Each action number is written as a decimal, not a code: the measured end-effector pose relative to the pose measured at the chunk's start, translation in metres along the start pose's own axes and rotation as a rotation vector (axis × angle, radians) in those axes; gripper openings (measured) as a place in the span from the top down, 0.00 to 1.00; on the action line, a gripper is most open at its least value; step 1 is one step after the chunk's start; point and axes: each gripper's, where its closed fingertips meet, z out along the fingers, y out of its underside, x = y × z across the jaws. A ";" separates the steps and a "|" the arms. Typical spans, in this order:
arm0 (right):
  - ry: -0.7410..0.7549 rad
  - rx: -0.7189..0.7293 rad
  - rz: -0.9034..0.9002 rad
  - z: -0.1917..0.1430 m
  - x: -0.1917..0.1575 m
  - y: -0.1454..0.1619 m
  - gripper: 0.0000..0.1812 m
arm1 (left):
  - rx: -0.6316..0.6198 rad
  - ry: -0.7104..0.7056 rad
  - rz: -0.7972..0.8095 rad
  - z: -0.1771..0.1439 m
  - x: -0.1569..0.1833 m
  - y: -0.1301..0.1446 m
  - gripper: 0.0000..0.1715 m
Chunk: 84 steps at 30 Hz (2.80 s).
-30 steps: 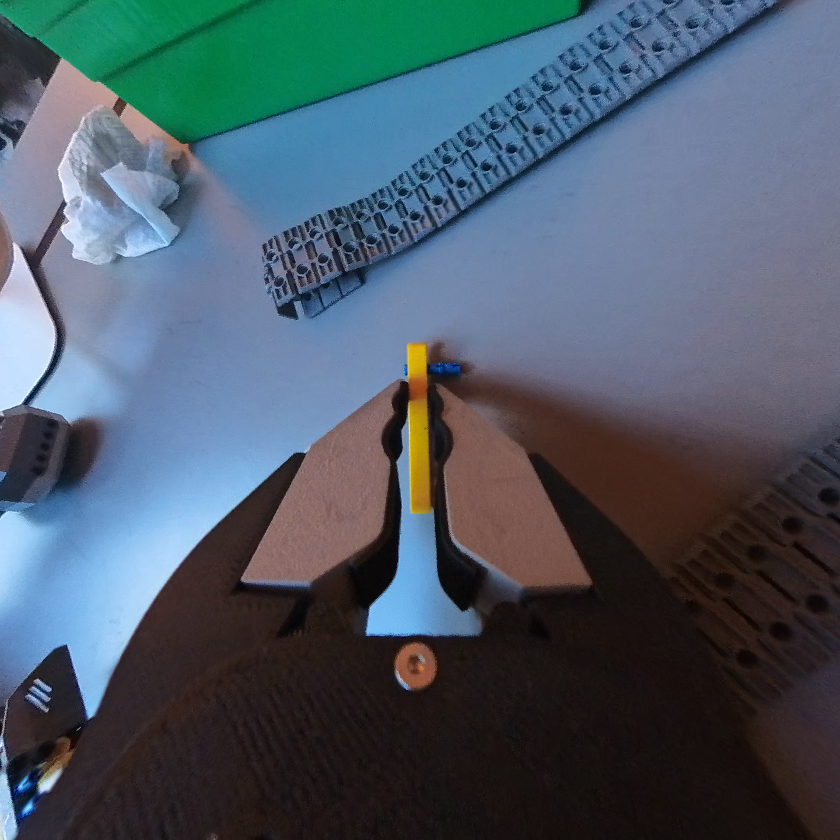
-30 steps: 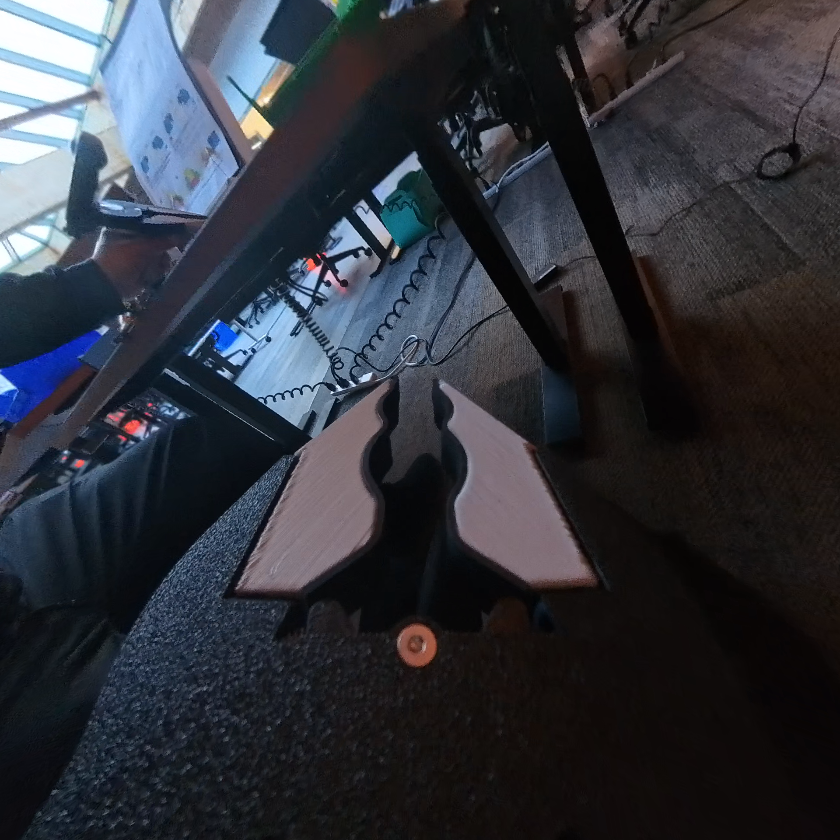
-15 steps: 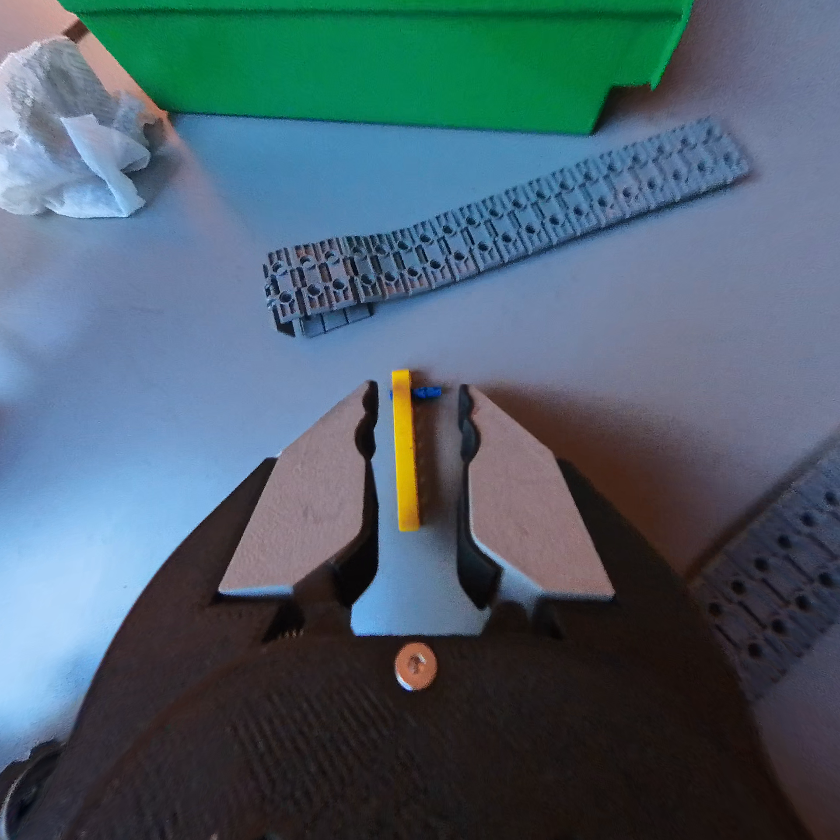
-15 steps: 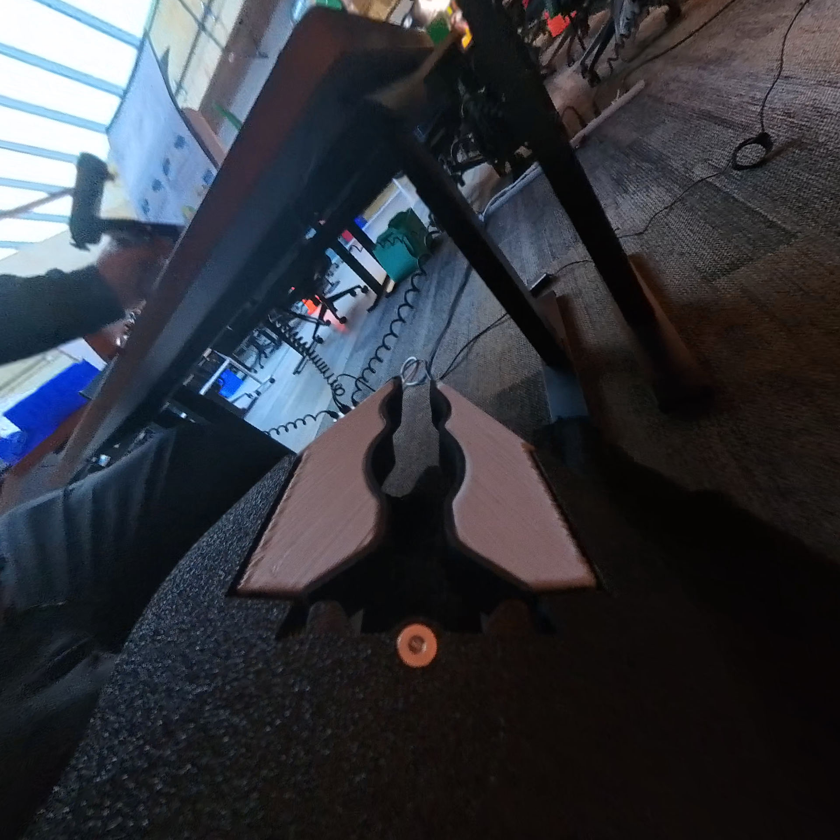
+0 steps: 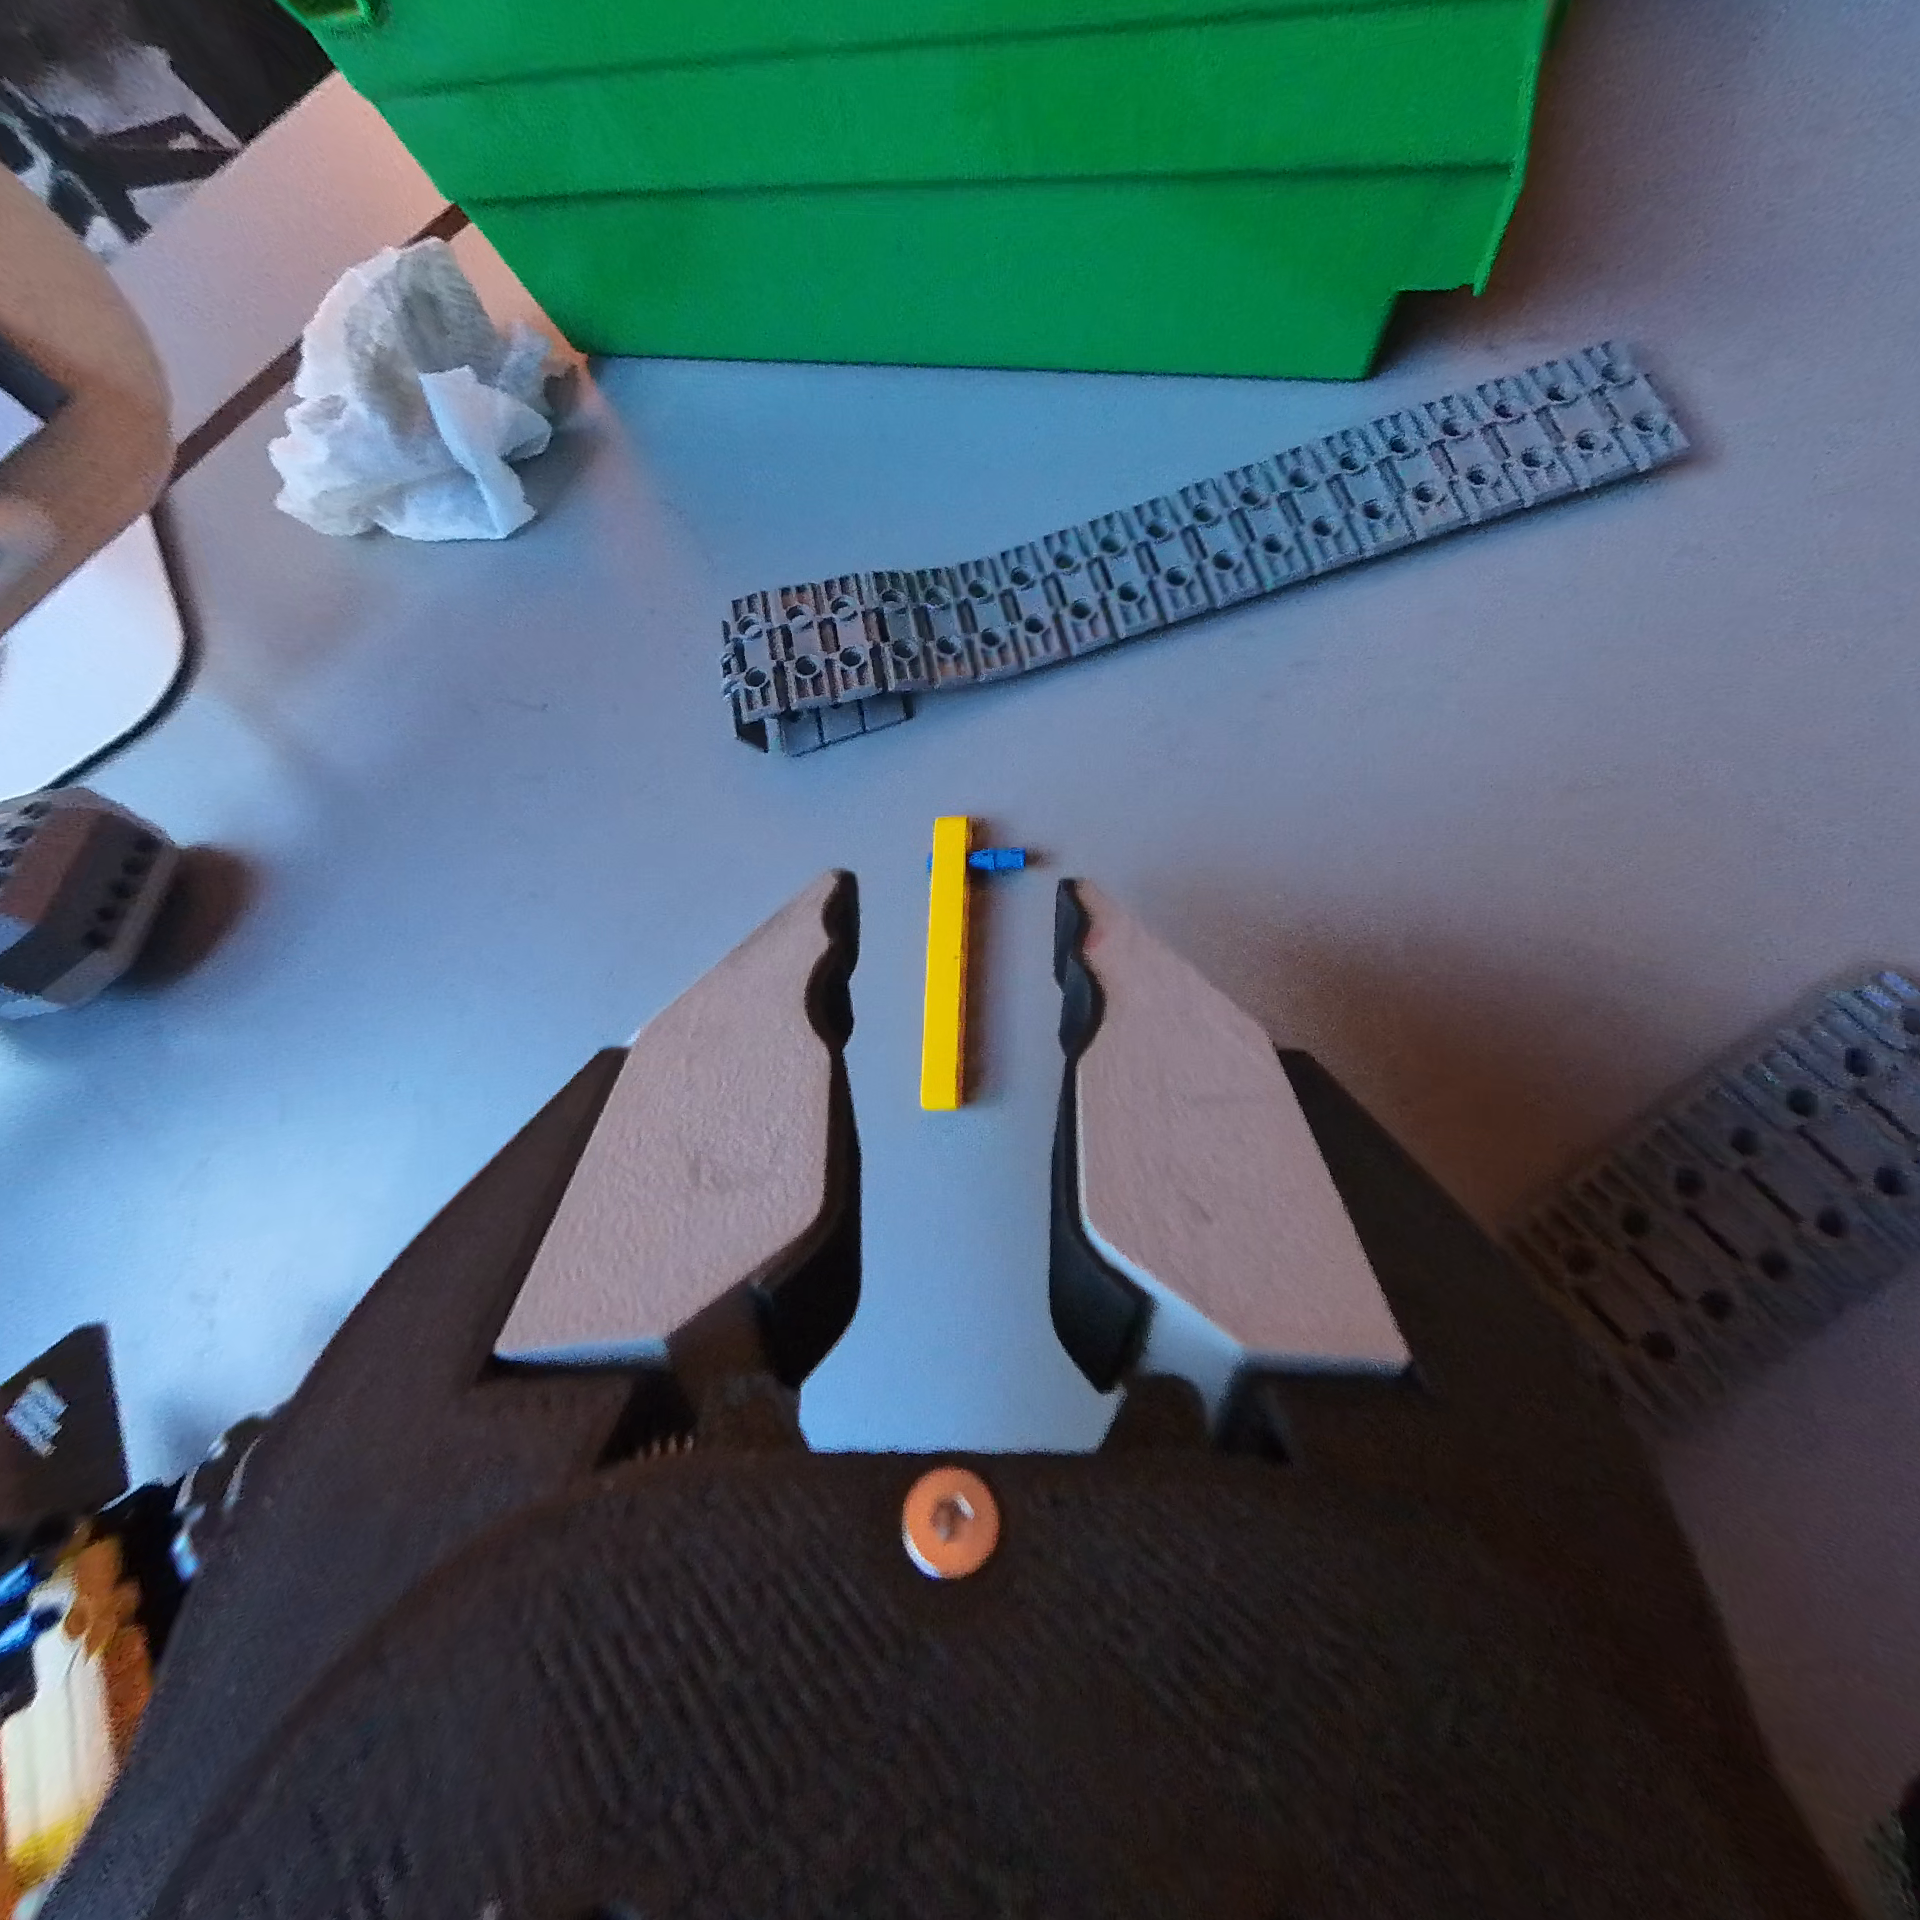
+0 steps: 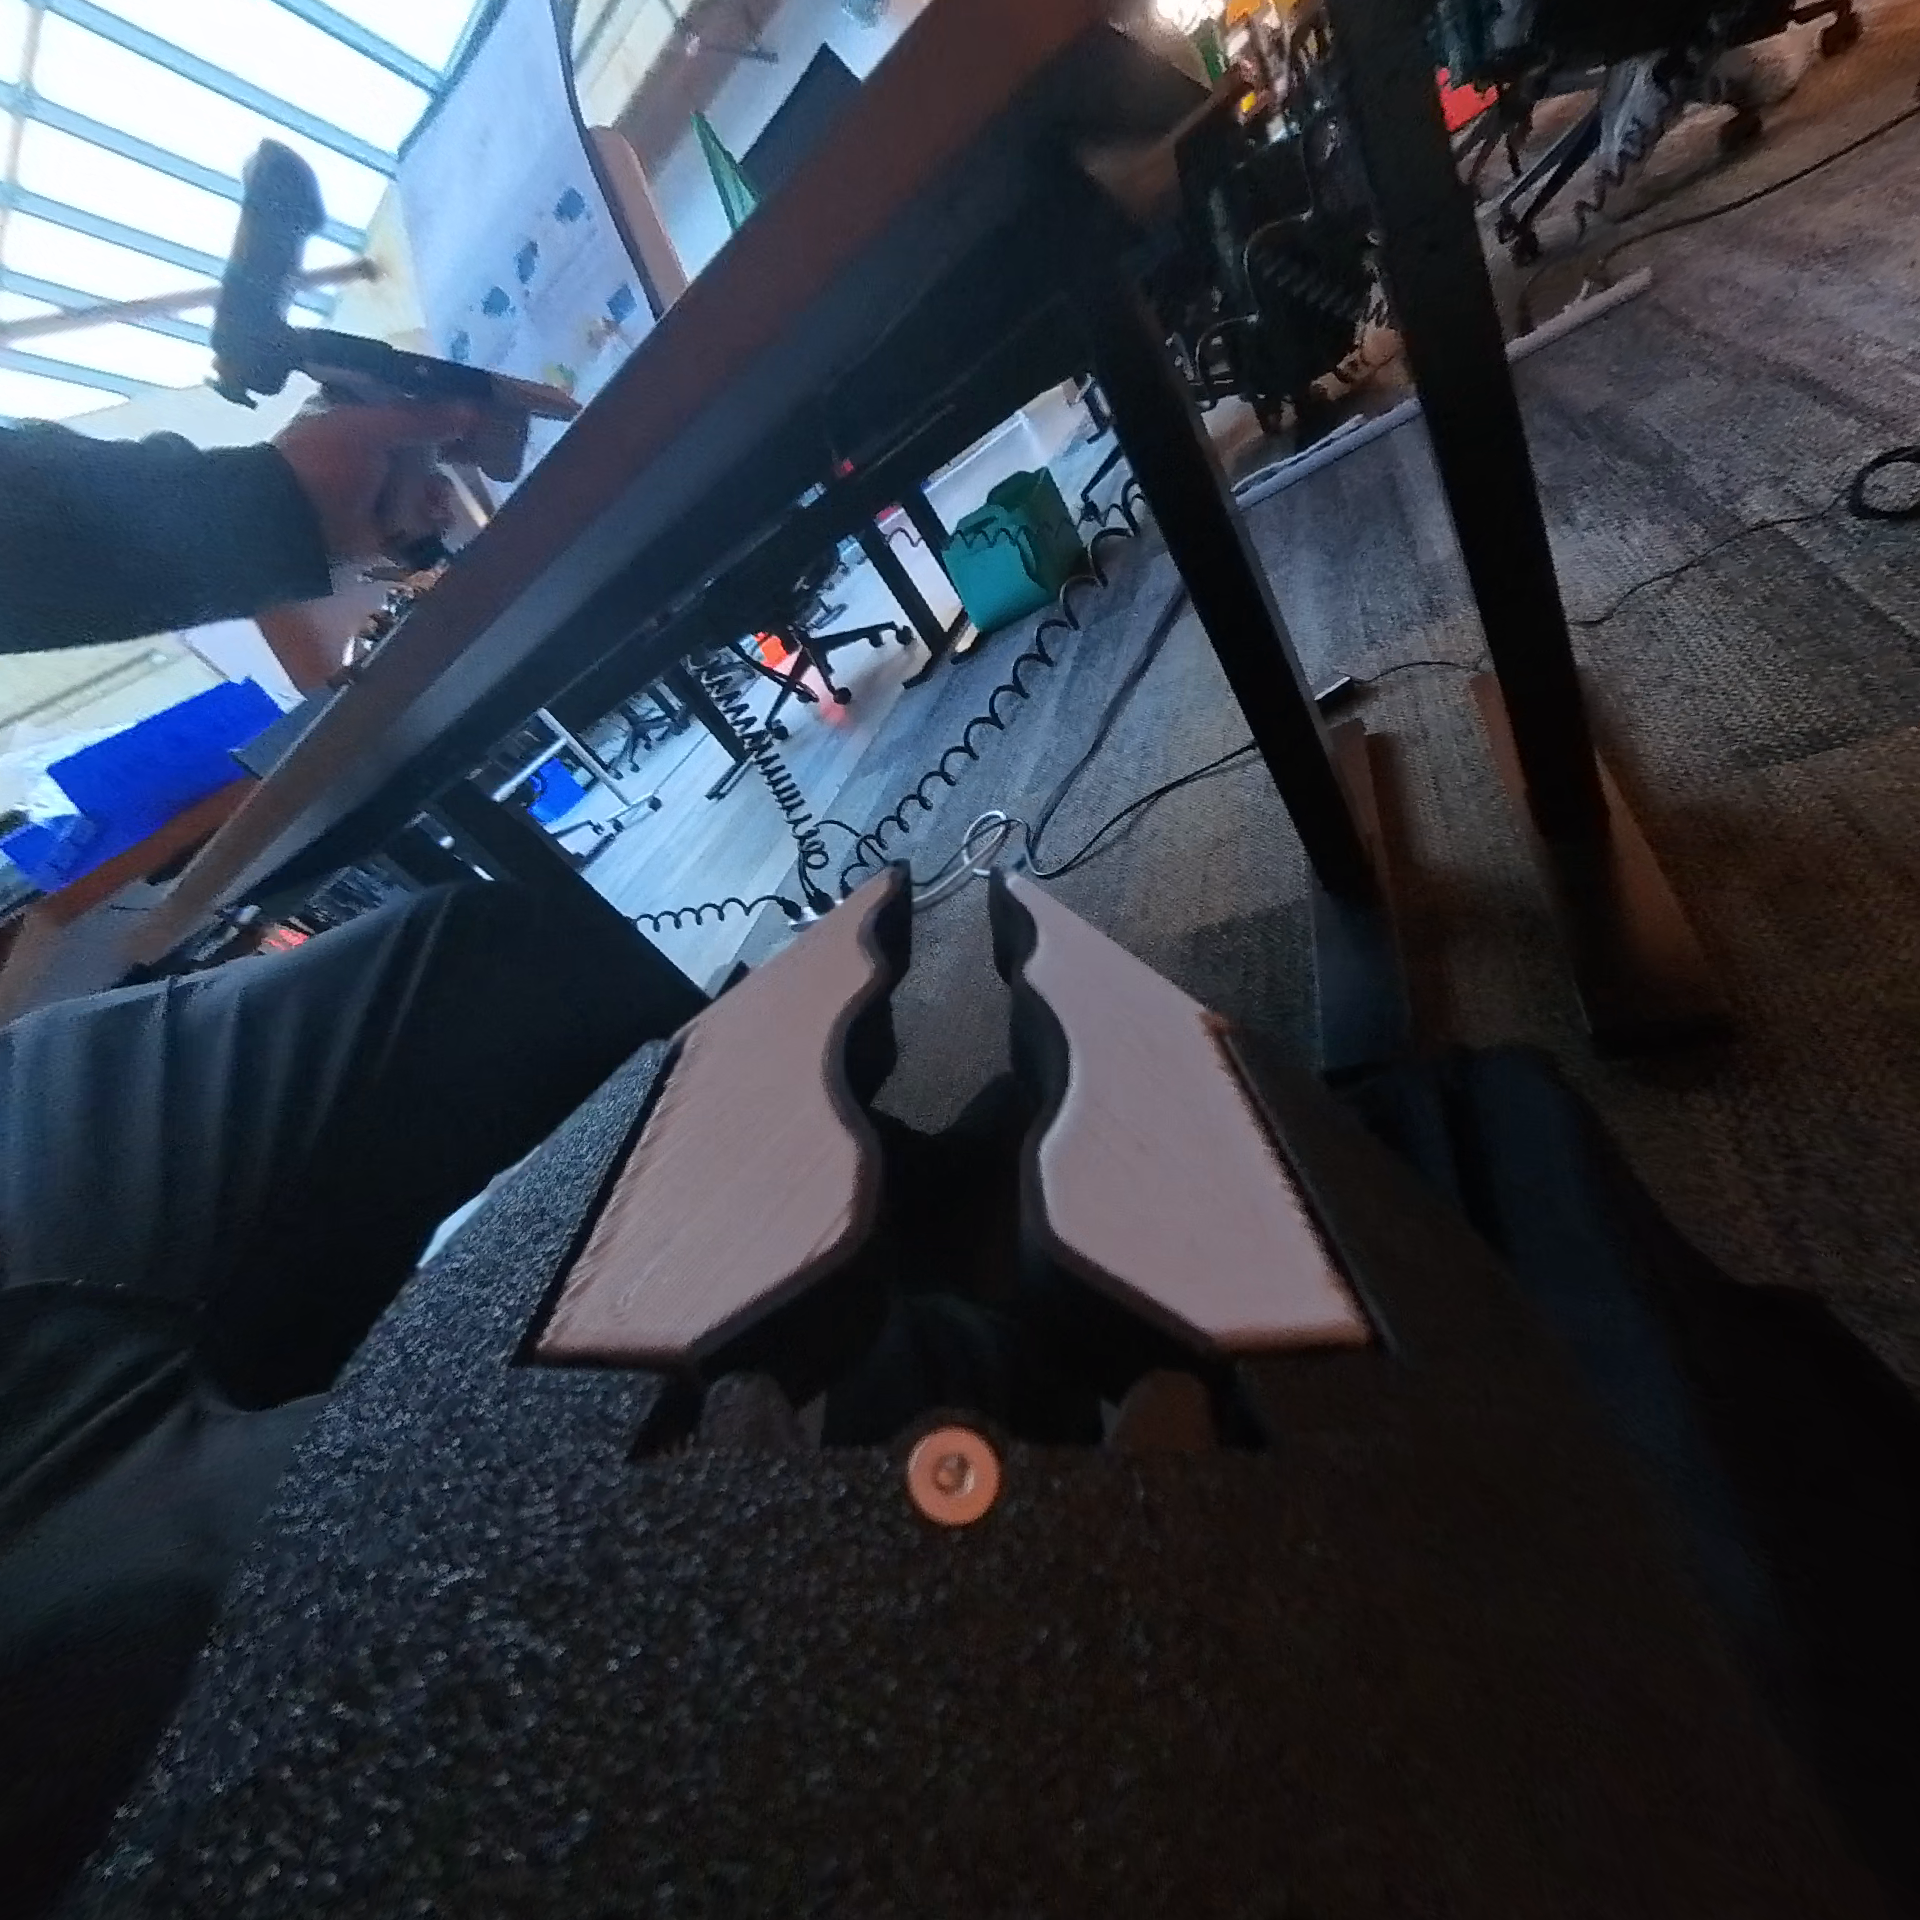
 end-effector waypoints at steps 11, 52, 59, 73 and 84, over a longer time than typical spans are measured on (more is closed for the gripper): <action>-0.133 0.013 0.027 -0.017 -0.006 0.011 0.91 | 0.031 -0.071 -0.007 -0.058 0.030 0.005 0.80; -0.456 -0.401 -0.671 0.533 -0.392 -0.114 0.84 | 0.279 0.175 -0.039 -0.168 -0.028 0.116 0.86; -0.282 -0.474 -0.447 0.489 -0.416 -0.091 0.84 | 0.097 0.352 -0.111 -0.216 -0.016 0.127 0.84; -0.249 -0.743 -0.353 0.398 -0.425 -0.178 0.84 | -0.110 0.248 -0.193 -0.287 -0.082 -0.005 0.88; -0.310 -0.748 -0.448 0.381 -0.342 -0.235 0.85 | -0.213 0.142 -0.246 -0.252 -0.044 -0.053 0.90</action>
